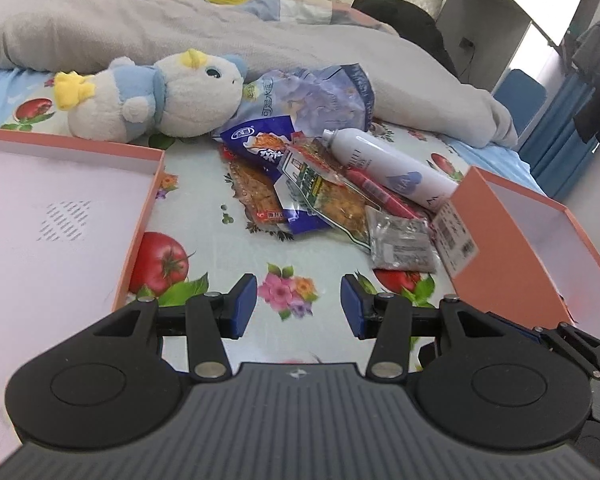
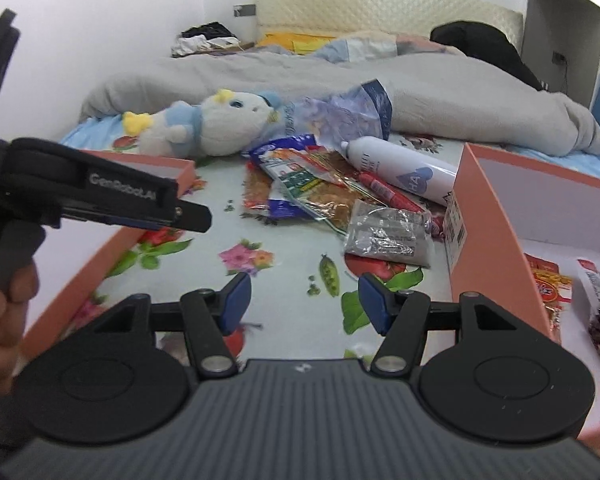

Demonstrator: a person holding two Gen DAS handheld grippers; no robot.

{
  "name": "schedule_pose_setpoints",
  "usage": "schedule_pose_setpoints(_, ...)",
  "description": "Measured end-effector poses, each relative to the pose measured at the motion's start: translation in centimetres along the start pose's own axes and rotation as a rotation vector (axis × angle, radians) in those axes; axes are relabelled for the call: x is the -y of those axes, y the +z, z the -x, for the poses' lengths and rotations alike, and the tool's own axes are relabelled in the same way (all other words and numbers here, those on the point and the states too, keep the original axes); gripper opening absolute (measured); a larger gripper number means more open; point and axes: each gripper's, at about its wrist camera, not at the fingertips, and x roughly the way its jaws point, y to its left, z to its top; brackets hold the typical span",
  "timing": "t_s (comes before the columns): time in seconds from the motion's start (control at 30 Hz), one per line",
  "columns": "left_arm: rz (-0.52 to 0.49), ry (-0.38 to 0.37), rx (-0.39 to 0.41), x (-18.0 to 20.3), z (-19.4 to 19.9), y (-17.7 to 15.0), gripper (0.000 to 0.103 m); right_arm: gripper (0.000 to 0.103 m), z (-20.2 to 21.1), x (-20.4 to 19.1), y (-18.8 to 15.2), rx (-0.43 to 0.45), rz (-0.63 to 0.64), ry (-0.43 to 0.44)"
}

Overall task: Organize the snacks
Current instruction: 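Lower right tool onto clear packet while left tool pinches a packet in the pile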

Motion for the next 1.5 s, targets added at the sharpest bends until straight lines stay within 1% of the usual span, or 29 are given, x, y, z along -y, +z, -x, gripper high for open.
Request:
schedule_pose_setpoints(0.07,0.006,-0.001,-0.006,-0.2,-1.2,0.6,0.052,0.062,-1.3,0.4,0.3,-0.006,-0.001,-0.020)
schedule_pose_setpoints(0.23,0.015,-0.032,-0.010,-0.7,-4.4,2.6,0.052,0.062,-4.8,1.5,1.0,-0.034,-0.010,-0.058)
schedule_pose_setpoints(0.47,0.061,-0.068,0.000,-1.4,-8.8,5.4,0.052,0.062,-9.3,2.5,1.8,-0.052,0.004,-0.106)
schedule_pose_setpoints(0.6,0.094,-0.096,0.009,-1.9,-10.8,6.5,0.052,0.063,-11.1,2.7,2.3,-0.059,0.014,-0.129)
schedule_pose_setpoints(0.7,0.119,-0.114,0.024,-2.3,-12.1,7.1,0.052,0.063,-12.0,2.7,2.7,-0.053,0.019,-0.129)
schedule_pose_setpoints(0.8,0.141,-0.124,0.028,-2.5,-13.3,7.4,0.051,0.063,-12.9,2.4,2.8,-0.045,0.063,-0.166)
schedule_pose_setpoints(0.83,0.148,-0.127,0.026,-2.6,-13.7,7.5,0.050,0.065,-13.1,2.3,2.8,-0.042,0.075,-0.179)
schedule_pose_setpoints(0.87,0.153,-0.131,0.027,-2.8,-14.0,7.5,0.050,0.076,-13.5,2.4,2.9,-0.041,0.081,-0.190)
schedule_pose_setpoints(0.9,0.157,-0.135,0.030,-2.9,-14.2,7.5,0.045,0.080,-13.7,2.4,2.8,-0.037,0.089,-0.204)
schedule_pose_setpoints(0.93,0.160,-0.137,0.032,-2.9,-14.5,7.5,0.042,0.083,-14.0,2.5,2.8,-0.032,0.099,-0.216)
schedule_pose_setpoints(0.97,0.162,-0.136,0.033,-3.0,-14.7,7.4,0.035,0.083,-14.3,2.5,2.7,-0.034,0.114,-0.233)
schedule_pose_setpoints(1.0,0.166,-0.136,0.032,-3.0,-15.0,7.4,0.030,0.083,-14.7,2.6,2.7,-0.045,0.119,-0.239)
schedule_pose_setpoints(1.03,0.172,-0.137,0.031,-3.1,-15.2,7.4,0.030,0.083,-15.1,2.9,2.6,-0.065,0.105,-0.230)
schedule_pose_setpoints(1.1,0.192,-0.140,0.034,-3.3,-15.6,7.1,0.029,0.085,-15.3,3.3,2.5,-0.065,0.082,-0.222)
schedule_pose_setpoints(1.13,0.202,-0.137,0.034,-3.4,-15.9,7.0,0.027,0.085,-15.4,3.3,2.6,-0.067,0.078,-0.223)
schedule_pose_setpoints(1.17,0.210,-0.131,0.036,-3.6,-15.9,6.9,0.021,0.085,-15.4,3.3,2.6,-0.071,0.069,-0.222)
schedule_pose_setpoints(1.2,0.216,-0.132,0.037,-3.7,-15.9,6.8,0.020,0.084,-15.6,3.4,2.6,-0.075,0.062,-0.219)
schedule_pose_setpoints(1.23,0.226,-0.139,0.038,-3.8,-16.0,6.8,0.019,0.084,-15.7,3.3,2.6,-0.078,0.060,-0.219)
schedule_pose_setpoints(1.3,0.234,-0.149,0.036,-3.9,-16.0,6.8,0.011,0.081,-15.8,3.3,2.6,-0.079,0.060,-0.219)
schedule_pose_setpoints(1.37,0.222,-0.167,0.030,-3.8,-15.8,6.9,0.006,0.069,-15.6,3.3,2.8,-0.084,0.068,-0.222)
schedule_pose_setpoints(1.4,0.217,-0.175,0.030,-3.6,-15.6,6.9,0.005,0.065,-15.3,3.2,3.1,-0.085,0.075,-0.219)
schedule_pose_setpoints(1.43,0.212,-0.174,0.031,-3.4,-15.3,6.9,0.005,0.058,-15.1,3.1,3.2,-0.084,0.084,-0.216)
schedule_pose_setpoints(1.5,0.204,-0.172,0.035,-3.0,-14.6,6.9,0.002,0.047,-14.5,3.0,3.4,-0.083,0.085,-0.214)
